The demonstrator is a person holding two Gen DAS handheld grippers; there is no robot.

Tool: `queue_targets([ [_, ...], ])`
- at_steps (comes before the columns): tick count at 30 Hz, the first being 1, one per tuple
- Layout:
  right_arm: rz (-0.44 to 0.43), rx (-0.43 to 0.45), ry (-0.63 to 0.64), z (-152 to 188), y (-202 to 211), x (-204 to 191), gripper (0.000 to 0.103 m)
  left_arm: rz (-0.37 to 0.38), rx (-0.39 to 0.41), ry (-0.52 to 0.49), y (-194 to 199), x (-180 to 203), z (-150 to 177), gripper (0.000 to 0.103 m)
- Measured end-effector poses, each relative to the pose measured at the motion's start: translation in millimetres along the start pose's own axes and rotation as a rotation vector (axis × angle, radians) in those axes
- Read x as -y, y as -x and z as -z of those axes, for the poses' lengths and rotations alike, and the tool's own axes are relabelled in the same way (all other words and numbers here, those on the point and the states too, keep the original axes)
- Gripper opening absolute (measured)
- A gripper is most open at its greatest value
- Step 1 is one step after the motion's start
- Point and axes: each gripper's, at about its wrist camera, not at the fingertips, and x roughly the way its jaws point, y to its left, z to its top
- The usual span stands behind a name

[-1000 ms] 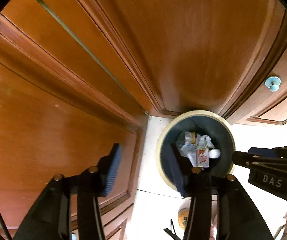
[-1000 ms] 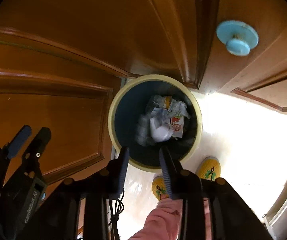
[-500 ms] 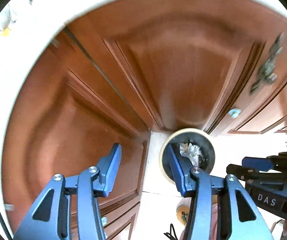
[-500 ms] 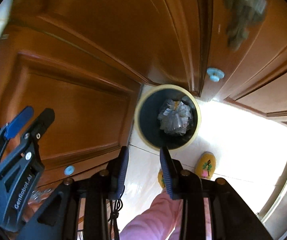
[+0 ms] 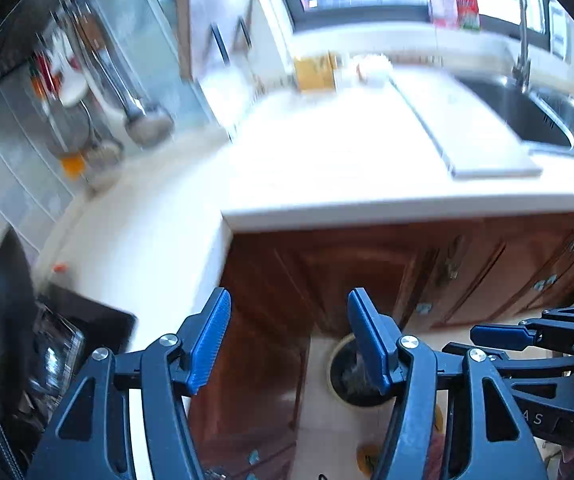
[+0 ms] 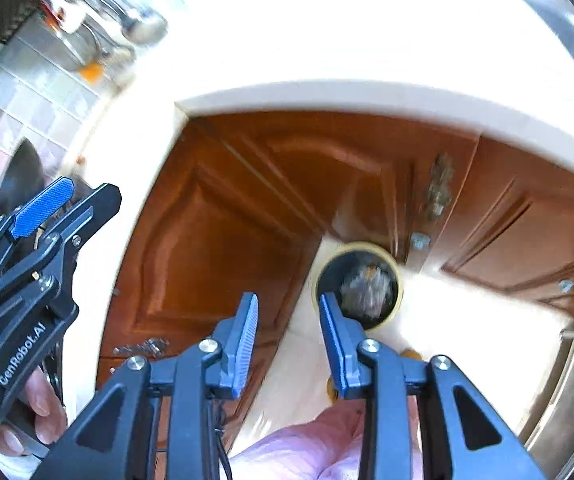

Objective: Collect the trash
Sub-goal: 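Raise both tools back toward the counter trash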

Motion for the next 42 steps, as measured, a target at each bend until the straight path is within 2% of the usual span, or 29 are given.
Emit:
queue_targets([
  [2,0.012,0.056,0.033,-4,24,-9,0.033,0.014,0.034,0.012,25,-7,-11,0.067],
  [9,0.074,0.261,0.148,-18,103,-41,0.033,0.065,0.162,0.047,89,-23,-48,0.069],
  [12,0.080,0.311,0.151,-23,126,-45,0.033,0.079,0.201,0.051,107,-24,-57,0.073],
  [18,0.086,0.294,0.110,-39,148,-43,0.033,0.085,0.248,0.023,132,-19,-76,0.074],
  [21,0.091,0.291,0.089,-49,161,-40,0.033,0.077,0.256,0.003,134,-15,-89,0.079],
  [25,0.105,0.291,0.069,-71,171,-29,0.033,0.065,0.245,-0.004,121,-16,-117,0.080],
  [30,0.100,0.300,0.044,-119,176,-11,0.033,0.075,0.239,0.016,93,-17,-162,0.082],
  [36,0.089,0.311,0.053,-204,165,20,0.033,0.061,0.202,0.013,38,-3,-242,0.082],
  [42,0.036,0.259,0.006,-308,139,64,0.033,0.026,0.121,-0.001,-34,19,-332,0.082],
])
